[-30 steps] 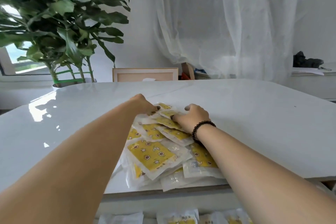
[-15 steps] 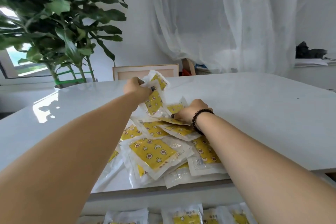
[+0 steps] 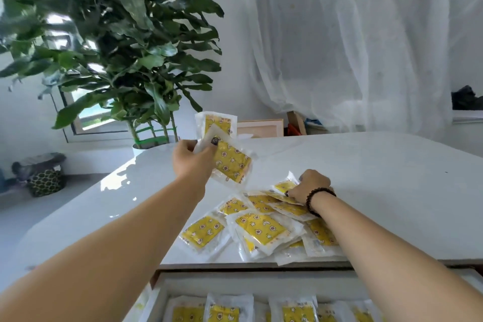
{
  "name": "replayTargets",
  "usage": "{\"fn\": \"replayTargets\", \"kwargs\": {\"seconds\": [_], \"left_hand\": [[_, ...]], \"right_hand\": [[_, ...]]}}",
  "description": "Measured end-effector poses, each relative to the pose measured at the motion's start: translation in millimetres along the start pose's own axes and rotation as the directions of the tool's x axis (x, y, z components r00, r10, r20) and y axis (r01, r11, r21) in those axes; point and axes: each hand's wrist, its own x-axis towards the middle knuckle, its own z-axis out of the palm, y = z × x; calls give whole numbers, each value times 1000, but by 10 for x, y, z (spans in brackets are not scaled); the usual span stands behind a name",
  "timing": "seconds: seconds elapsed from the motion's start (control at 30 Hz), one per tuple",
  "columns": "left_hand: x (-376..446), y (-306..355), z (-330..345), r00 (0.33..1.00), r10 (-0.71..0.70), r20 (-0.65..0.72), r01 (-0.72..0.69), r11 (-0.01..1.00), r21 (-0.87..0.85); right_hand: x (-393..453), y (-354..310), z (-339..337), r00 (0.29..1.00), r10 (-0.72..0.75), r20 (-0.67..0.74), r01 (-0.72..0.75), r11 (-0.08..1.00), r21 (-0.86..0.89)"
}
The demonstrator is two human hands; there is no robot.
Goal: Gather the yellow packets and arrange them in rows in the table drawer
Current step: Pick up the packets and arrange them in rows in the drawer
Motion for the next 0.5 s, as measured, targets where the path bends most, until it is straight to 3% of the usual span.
{"fn": "replayTargets", "kwargs": {"seconds": [0.2,0.33,0.43,0.5], "left_hand": [[-712,61,-435,993,-93,66,96,994,-44],[-994,178,-562,987,-132,91,140,987,-85],[-1187,276,-650,985,-130,112,145,981,-129],[-1297,316,-717,984,-126,127,143,980,-137]], "right_hand": [[-384,-78,-289,988,-66,-137,84,987,134],[-722,-194,-501,984,-116,-133,162,892,422],[-1218,-335,-750,975,-144,168,-51,592,805],[-1578,-396,-873,912,-271,308,-110,563,819]]}}
